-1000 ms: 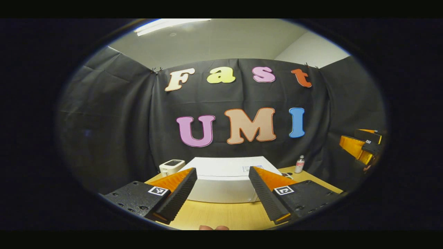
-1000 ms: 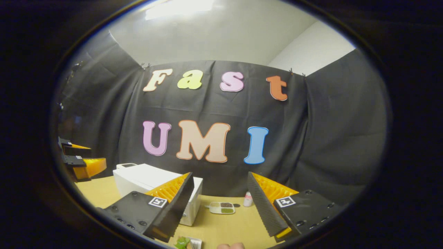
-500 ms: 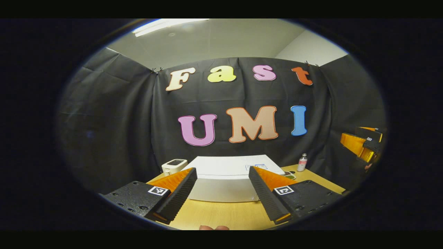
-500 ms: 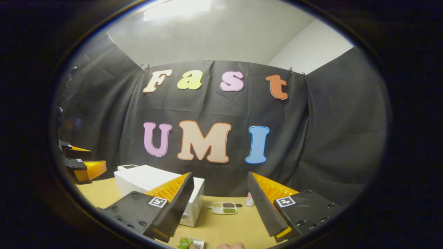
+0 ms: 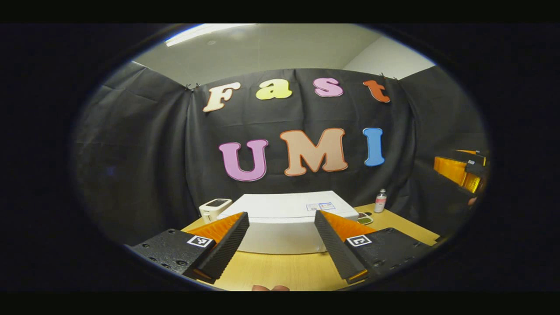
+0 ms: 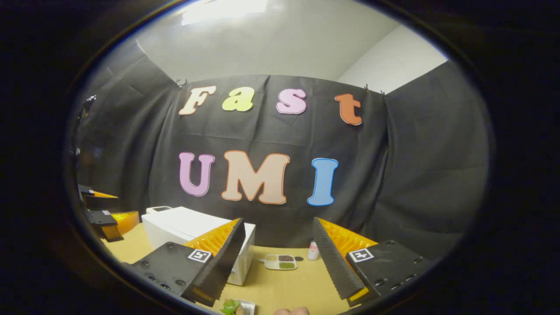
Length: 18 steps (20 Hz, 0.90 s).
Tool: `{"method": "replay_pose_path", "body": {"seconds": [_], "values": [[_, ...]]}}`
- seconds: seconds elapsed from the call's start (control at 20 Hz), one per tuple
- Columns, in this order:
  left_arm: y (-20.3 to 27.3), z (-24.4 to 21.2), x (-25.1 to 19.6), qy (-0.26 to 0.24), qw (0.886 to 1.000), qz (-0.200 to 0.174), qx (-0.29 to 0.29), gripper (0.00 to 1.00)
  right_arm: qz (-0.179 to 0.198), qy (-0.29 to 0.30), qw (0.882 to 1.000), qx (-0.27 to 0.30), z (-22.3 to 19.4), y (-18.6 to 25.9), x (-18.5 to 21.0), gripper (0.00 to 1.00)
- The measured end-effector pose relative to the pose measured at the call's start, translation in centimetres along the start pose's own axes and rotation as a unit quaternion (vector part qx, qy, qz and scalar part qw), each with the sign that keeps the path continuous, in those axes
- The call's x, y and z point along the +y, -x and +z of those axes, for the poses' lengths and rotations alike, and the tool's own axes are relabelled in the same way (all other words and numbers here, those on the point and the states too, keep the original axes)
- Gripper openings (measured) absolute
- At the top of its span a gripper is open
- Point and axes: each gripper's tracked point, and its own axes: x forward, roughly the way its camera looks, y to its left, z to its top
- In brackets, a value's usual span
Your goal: Open the microwave oven with the left hand, put the food in, and close the microwave oven.
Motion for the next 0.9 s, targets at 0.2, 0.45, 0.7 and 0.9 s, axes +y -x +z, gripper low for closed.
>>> {"method": "replay_pose_path", "body": {"seconds": [0.2, 0.45, 0.7, 0.9], "values": [[-1.6, -2.3, -1.6, -0.002, 1.000, -0.025, 0.004, 0.95, -0.012, 0.014, 1.000, 0.003, 0.2, 0.7, -1.0, 0.96], [-4.4, -6.1, -3.4, 0.003, 0.998, -0.051, 0.021, 0.95, -0.040, 0.043, 0.998, 0.006, 0.9, 2.3, -3.2, 0.96], [-7.8, -10.6, -5.1, 0.010, 0.996, -0.069, 0.052, 0.95, -0.064, 0.061, 0.996, 0.012, 1.3, 4.5, -4.3, 0.96], [-10.3, -14.9, -8.0, 0.005, 0.991, -0.093, 0.091, 0.96, -0.074, 0.068, 0.995, 0.022, 1.0, 6.2, -4.5, 0.97]]}}
